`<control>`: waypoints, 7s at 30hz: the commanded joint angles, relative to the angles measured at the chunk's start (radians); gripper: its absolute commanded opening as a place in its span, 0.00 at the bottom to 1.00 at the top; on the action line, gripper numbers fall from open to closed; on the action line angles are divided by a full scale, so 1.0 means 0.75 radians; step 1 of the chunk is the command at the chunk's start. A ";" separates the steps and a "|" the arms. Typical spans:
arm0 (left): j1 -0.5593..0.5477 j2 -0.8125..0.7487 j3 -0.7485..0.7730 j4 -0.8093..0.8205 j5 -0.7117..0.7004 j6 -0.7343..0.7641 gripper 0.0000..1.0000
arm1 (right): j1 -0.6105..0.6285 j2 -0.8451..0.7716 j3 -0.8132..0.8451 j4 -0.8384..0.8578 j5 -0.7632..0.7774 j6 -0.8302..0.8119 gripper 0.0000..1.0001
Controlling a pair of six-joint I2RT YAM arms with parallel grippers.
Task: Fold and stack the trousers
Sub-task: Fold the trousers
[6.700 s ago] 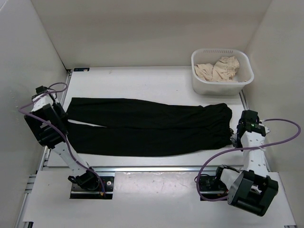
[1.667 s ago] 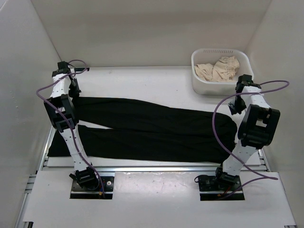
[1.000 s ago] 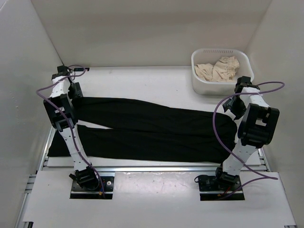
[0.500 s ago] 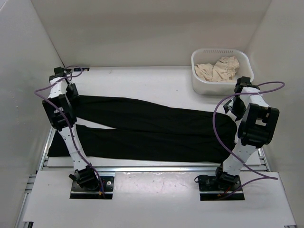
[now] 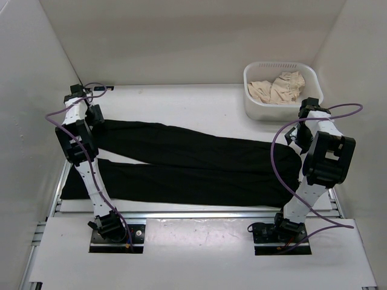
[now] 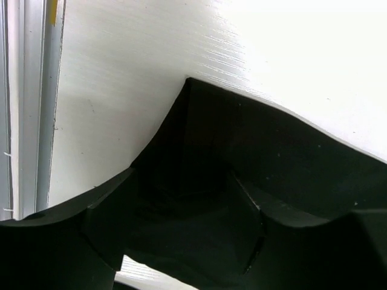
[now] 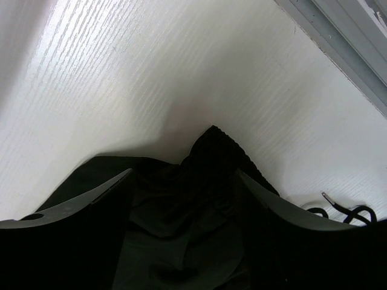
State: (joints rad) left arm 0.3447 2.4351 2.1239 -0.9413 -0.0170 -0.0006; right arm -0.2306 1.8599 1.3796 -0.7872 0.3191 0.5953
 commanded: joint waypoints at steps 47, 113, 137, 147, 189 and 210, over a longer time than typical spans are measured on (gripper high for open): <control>-0.034 -0.160 0.038 0.022 0.031 0.001 0.14 | -0.005 0.216 0.291 -0.184 -0.145 0.225 0.79; 0.170 -0.434 -0.062 -0.183 0.053 0.001 0.14 | -0.018 -0.091 0.141 -0.147 -0.067 0.166 0.00; 0.571 -1.236 -1.330 -0.160 0.194 0.001 0.48 | 0.058 -0.594 -0.463 -0.102 -0.170 0.098 0.00; 0.674 -1.157 -1.257 -0.129 0.356 0.001 0.58 | 0.085 -0.711 -0.516 -0.128 -0.080 0.098 0.00; 0.659 -1.087 -1.541 0.114 0.293 0.001 0.45 | 0.097 -0.672 -0.529 -0.090 -0.055 0.049 0.00; 0.594 -0.952 -0.570 -0.287 0.395 0.001 0.14 | 0.097 -0.624 0.059 -0.210 0.016 -0.059 0.00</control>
State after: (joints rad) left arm 0.7876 1.7554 1.6100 -1.1000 0.2554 0.0010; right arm -0.1574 1.4643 1.3830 -0.9070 0.2867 0.5873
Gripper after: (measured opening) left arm 0.146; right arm 0.033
